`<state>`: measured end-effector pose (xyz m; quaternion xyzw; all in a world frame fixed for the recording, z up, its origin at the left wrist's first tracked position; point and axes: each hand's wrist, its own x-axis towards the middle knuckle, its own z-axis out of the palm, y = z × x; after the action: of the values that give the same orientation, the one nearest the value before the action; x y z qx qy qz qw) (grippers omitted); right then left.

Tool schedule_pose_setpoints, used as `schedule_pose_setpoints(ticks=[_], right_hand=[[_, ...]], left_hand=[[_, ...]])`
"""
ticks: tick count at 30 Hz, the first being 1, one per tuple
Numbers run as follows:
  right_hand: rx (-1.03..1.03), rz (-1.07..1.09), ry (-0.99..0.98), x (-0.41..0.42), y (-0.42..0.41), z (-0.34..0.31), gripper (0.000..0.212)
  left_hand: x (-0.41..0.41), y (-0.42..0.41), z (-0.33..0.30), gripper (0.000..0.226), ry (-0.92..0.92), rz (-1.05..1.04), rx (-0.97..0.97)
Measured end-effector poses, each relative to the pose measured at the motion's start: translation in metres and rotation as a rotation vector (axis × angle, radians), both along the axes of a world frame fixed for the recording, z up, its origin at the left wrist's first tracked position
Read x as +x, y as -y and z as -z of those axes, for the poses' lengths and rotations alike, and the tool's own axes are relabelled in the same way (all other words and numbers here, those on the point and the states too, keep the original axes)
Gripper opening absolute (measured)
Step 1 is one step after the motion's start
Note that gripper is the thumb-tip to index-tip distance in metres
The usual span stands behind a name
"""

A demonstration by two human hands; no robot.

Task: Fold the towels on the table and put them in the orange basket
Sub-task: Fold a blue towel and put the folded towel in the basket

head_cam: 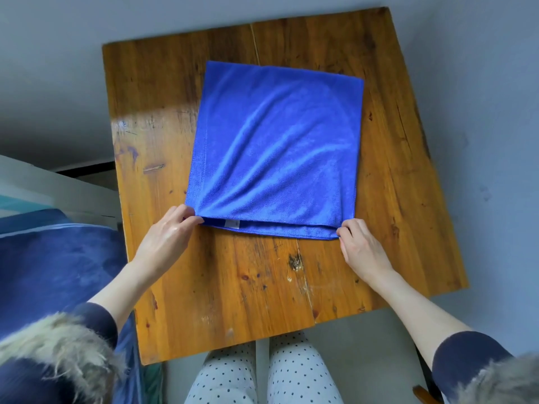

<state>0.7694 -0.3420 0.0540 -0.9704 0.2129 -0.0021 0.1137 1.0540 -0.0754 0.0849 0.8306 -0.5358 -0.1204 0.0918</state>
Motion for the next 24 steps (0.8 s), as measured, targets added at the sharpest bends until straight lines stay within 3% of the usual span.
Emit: schedule_pose_setpoints(ticks=[5,8,13,19,24], right_hand=[[0.084,0.115,0.046,0.010,0.004,-0.013,0.013],[0.120,0.224,0.143,0.023,0.014,-0.047,0.009],[0.104,0.358,0.368,0.052,0.043,-0.131,0.007],[0.042,0.278,0.536,0.072,0.077,-0.232,0.013],[0.161,0.249,0.620,0.091,0.092,-0.285,0.013]], left_hand=[[0.002,-0.001,-0.004,0.040,0.061,0.060,0.045],[0.012,0.006,-0.024,0.040,0.086,0.021,-0.019],[0.033,0.047,-0.094,0.012,0.056,-0.207,-0.354],[0.053,0.064,-0.195,0.009,0.184,-0.345,-0.565],[0.049,0.074,-0.252,0.005,0.156,-0.555,-0.750]])
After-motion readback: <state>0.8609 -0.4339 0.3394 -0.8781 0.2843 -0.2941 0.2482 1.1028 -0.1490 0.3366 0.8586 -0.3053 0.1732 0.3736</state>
